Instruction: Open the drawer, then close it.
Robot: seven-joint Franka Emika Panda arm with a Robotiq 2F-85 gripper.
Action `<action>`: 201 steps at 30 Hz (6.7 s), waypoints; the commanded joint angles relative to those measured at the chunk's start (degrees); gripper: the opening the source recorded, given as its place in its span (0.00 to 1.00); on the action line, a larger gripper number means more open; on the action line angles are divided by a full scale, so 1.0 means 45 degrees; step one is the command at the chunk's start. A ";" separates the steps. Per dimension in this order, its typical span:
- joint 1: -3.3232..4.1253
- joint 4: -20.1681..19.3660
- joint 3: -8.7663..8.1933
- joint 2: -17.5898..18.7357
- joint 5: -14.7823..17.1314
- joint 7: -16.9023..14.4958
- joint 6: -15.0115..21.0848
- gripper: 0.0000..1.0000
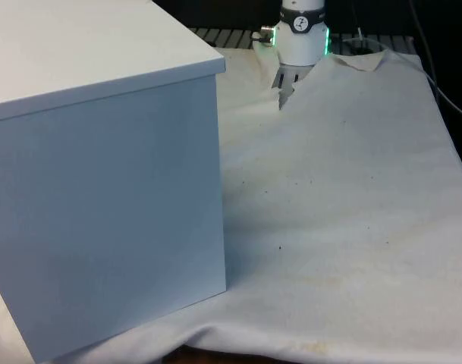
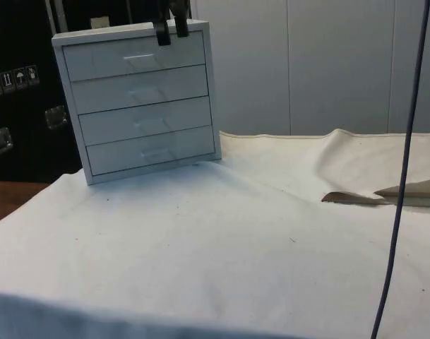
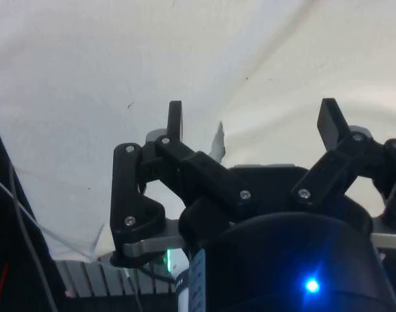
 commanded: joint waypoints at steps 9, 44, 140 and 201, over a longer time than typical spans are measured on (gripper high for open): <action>0.0038 -0.0089 0.0064 0.0229 -0.0306 0.0115 0.0675 1.00; 0.0038 -0.0242 0.0458 0.0395 -0.2801 0.0064 0.1528 1.00; -0.0293 -0.0764 -0.0433 0.2088 -0.3450 -0.5704 0.6926 1.00; -0.0522 -0.0866 -0.1706 0.3552 -0.3476 -0.6519 0.9677 0.00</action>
